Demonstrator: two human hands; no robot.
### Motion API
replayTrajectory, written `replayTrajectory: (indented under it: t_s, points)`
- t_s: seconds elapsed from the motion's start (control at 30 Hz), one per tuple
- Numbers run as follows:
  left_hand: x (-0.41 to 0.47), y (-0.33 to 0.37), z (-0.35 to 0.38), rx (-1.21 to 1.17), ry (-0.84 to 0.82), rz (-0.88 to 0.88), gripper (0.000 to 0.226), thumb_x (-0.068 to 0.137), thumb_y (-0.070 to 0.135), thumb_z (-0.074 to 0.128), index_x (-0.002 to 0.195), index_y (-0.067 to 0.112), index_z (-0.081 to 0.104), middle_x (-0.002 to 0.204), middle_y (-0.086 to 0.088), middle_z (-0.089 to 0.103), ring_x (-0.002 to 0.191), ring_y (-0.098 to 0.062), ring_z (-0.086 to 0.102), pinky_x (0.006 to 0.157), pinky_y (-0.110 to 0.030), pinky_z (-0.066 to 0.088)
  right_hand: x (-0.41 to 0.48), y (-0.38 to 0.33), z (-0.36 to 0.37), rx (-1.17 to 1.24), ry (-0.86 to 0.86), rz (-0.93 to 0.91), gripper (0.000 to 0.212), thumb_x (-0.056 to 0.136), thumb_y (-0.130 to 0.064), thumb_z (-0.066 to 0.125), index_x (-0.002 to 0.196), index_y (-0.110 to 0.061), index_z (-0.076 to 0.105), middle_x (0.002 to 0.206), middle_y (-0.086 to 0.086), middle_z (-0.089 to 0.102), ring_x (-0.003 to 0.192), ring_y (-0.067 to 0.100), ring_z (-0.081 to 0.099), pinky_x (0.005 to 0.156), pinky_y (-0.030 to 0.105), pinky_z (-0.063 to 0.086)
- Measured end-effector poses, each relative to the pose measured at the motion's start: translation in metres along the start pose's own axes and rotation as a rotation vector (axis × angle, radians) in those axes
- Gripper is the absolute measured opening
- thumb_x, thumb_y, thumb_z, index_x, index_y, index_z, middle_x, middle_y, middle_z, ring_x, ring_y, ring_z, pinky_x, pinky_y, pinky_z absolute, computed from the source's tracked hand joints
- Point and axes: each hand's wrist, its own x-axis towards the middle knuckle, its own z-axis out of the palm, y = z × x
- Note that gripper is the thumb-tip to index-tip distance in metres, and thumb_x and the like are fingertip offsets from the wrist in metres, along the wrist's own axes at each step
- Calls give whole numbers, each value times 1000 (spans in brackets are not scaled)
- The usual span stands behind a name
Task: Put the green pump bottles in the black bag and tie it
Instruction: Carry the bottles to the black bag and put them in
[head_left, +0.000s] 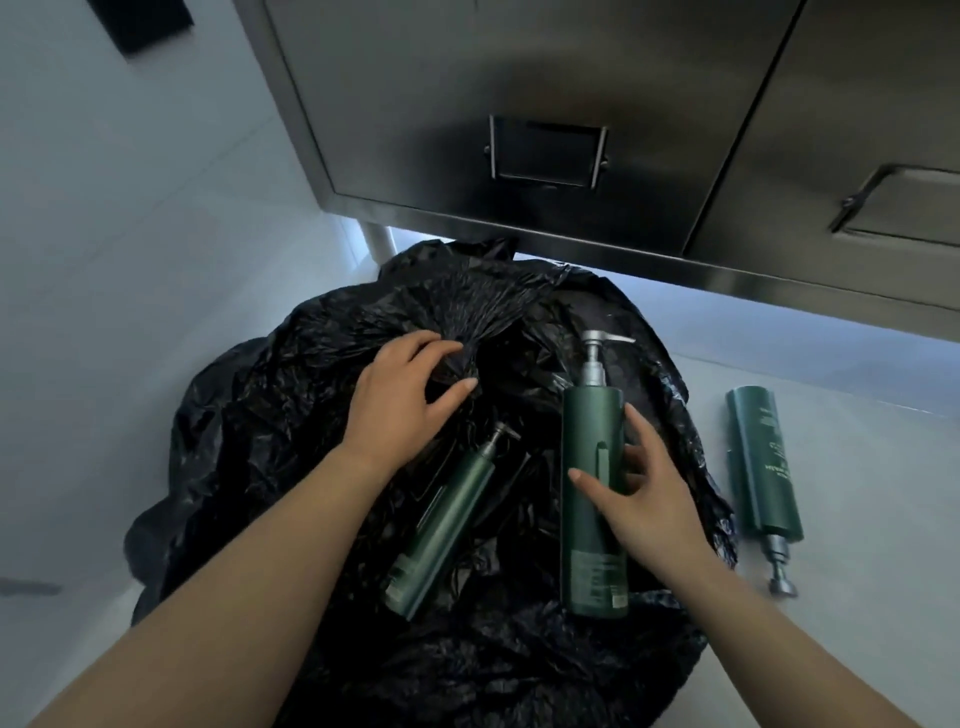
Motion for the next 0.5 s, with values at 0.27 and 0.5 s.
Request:
replayTrajectory:
  t_s: [0.27, 0.5]
  points:
    - [0, -15, 23, 65, -43, -74, 31, 88, 31, 60, 118, 25, 60, 108, 0, 61, 100, -24, 58, 68, -36, 53, -2, 8, 15, 85, 5, 52, 87, 76, -34, 75, 142, -47, 20, 102, -28, 47, 88, -4, 57, 63, 11, 44]
    - [12, -27, -1, 169, 320, 70, 39, 76, 37, 71, 113, 26, 61, 120, -5, 56, 113, -27, 52, 90, -47, 44, 16, -3, 29, 72, -41, 63, 88, 78, -34, 74, 144, -48, 18, 101, -34, 41, 82, -11, 53, 53, 6, 46]
